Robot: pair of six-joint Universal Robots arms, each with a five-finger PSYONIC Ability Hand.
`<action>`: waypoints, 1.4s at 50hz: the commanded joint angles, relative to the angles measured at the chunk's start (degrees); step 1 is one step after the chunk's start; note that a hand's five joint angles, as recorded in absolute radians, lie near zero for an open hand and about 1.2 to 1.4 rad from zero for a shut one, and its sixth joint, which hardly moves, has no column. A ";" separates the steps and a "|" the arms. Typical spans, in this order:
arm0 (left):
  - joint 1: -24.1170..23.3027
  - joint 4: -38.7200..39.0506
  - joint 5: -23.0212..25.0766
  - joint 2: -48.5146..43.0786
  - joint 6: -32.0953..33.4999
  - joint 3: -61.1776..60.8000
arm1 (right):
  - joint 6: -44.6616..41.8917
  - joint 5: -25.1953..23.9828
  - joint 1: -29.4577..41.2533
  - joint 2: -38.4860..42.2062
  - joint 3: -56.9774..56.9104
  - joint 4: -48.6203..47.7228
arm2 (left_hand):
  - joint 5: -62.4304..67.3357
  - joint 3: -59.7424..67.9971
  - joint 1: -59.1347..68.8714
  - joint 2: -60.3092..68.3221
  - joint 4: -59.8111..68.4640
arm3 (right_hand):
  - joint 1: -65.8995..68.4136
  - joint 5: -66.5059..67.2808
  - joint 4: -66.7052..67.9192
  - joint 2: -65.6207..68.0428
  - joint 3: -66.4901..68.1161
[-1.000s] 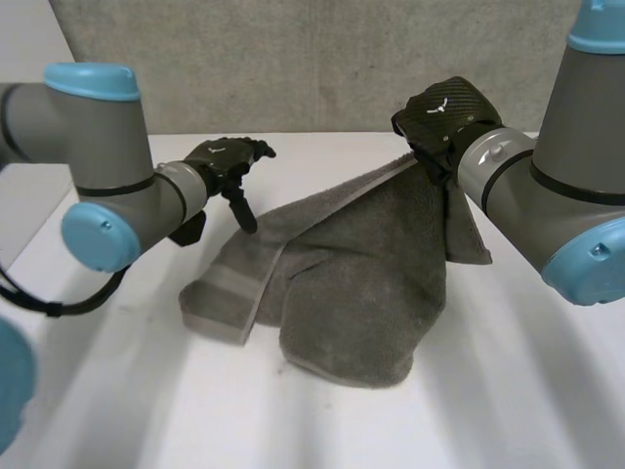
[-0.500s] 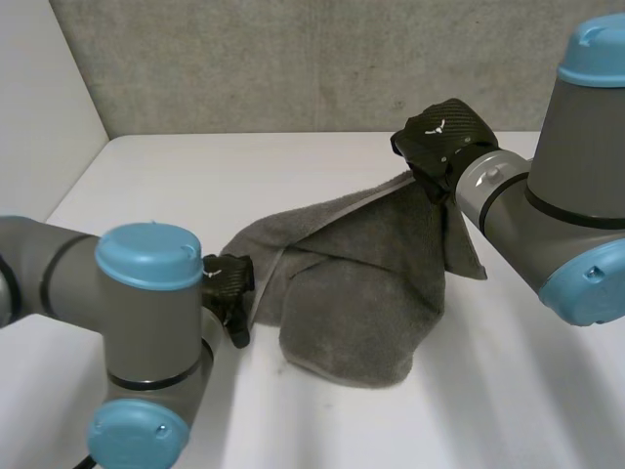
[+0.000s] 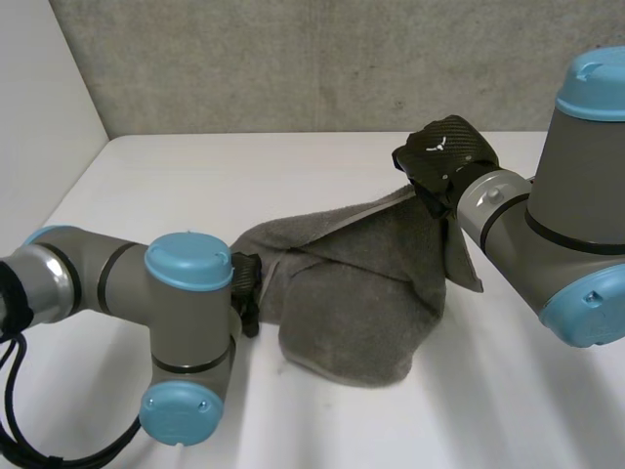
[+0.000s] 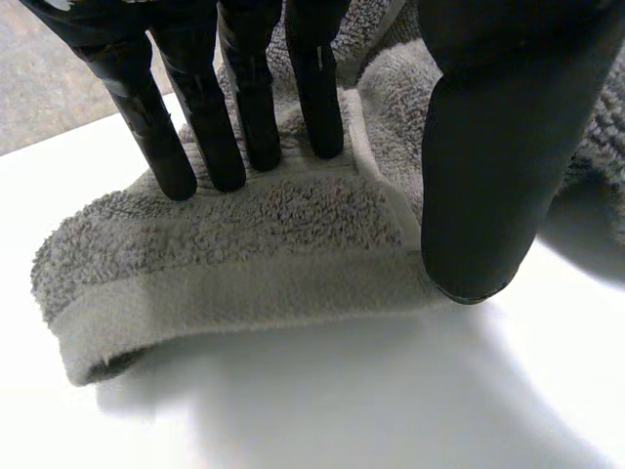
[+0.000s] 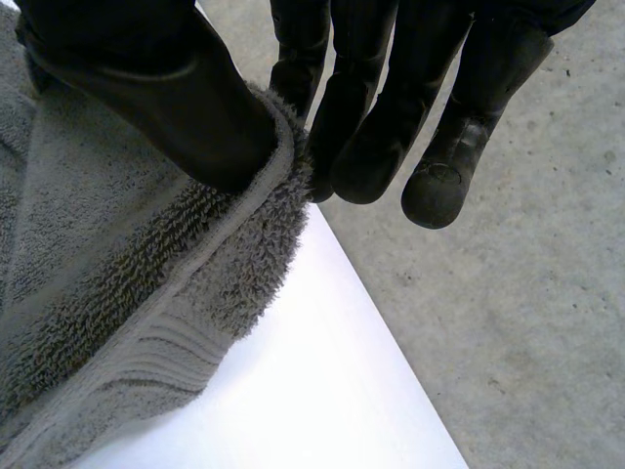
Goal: Fold the towel.
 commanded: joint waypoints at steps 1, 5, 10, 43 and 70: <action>0.00 -0.03 0.02 -1.72 0.06 2.10 | 0.00 -0.15 -0.21 -0.14 0.50 -0.07 | 0.25 -0.10 -0.11 0.04 0.01 | 3.39 2.18 2.22 3.18 2.21; 0.00 -0.11 0.02 -2.86 0.94 3.60 | 0.00 -0.15 -0.21 -0.14 1.12 -0.34 | 0.75 0.40 0.38 0.54 0.51 | 3.39 2.18 2.22 3.18 2.21; 0.00 -0.11 -0.07 -3.57 3.31 4.57 | 0.00 -0.24 -0.21 -0.23 1.47 -1.13 | 2.43 2.08 2.07 2.22 2.19 | 3.39 2.18 2.22 3.18 2.21; 8.51 -0.82 1.16 9.76 10.87 6.06 | 0.27 -0.33 -1.96 -5.75 -2.83 0.01 | 49.34 48.99 48.98 49.13 49.10 | 3.39 2.18 2.22 3.18 2.21; 20.47 -20.24 21.38 24.41 13.32 12.47 | -12.90 -7.89 -9.17 -6.23 -15.49 30.95 | 49.34 48.99 48.98 49.13 49.10 | 3.39 2.18 2.22 3.18 2.21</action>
